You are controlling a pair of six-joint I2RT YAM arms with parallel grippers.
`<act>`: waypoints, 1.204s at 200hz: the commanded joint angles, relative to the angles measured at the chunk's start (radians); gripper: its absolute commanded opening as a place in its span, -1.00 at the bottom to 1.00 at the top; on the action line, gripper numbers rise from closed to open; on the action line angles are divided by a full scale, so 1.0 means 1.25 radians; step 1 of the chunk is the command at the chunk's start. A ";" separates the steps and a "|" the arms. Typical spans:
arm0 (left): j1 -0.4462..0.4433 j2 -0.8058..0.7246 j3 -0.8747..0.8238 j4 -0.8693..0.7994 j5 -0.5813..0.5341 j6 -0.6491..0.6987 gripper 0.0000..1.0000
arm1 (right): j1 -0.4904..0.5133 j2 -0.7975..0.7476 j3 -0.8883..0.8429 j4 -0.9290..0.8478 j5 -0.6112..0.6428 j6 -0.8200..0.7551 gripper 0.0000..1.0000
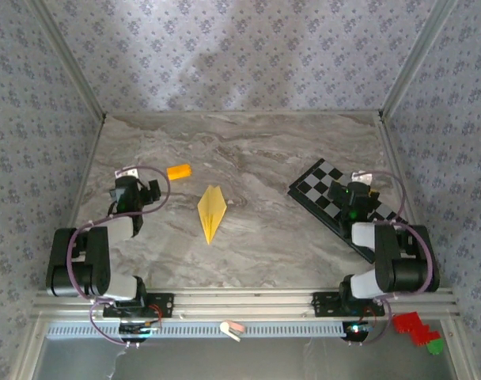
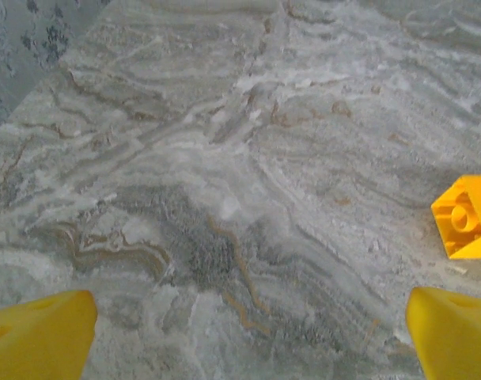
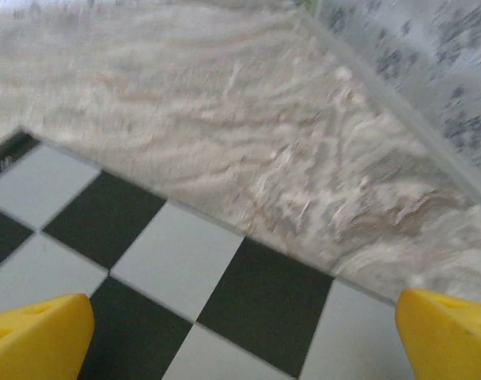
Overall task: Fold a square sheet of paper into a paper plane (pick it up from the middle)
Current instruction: Reset both arms
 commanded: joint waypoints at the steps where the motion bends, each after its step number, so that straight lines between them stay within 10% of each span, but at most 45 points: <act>1: 0.008 0.024 -0.021 0.151 0.037 0.029 1.00 | 0.002 0.013 0.002 0.100 -0.057 -0.046 1.00; 16: 0.008 0.084 -0.082 0.332 0.040 0.034 0.99 | -0.003 0.025 -0.018 0.137 -0.086 -0.047 0.99; 31: 0.009 0.092 -0.028 0.225 0.091 0.054 0.99 | -0.007 0.094 -0.046 0.284 -0.097 -0.061 0.99; 49: 0.001 0.104 -0.023 0.228 0.123 0.076 0.99 | -0.004 0.059 0.003 0.120 -0.086 -0.043 0.99; 241: 0.000 0.105 -0.026 0.235 0.118 0.076 0.99 | 0.025 0.073 0.017 0.132 -0.054 -0.082 0.99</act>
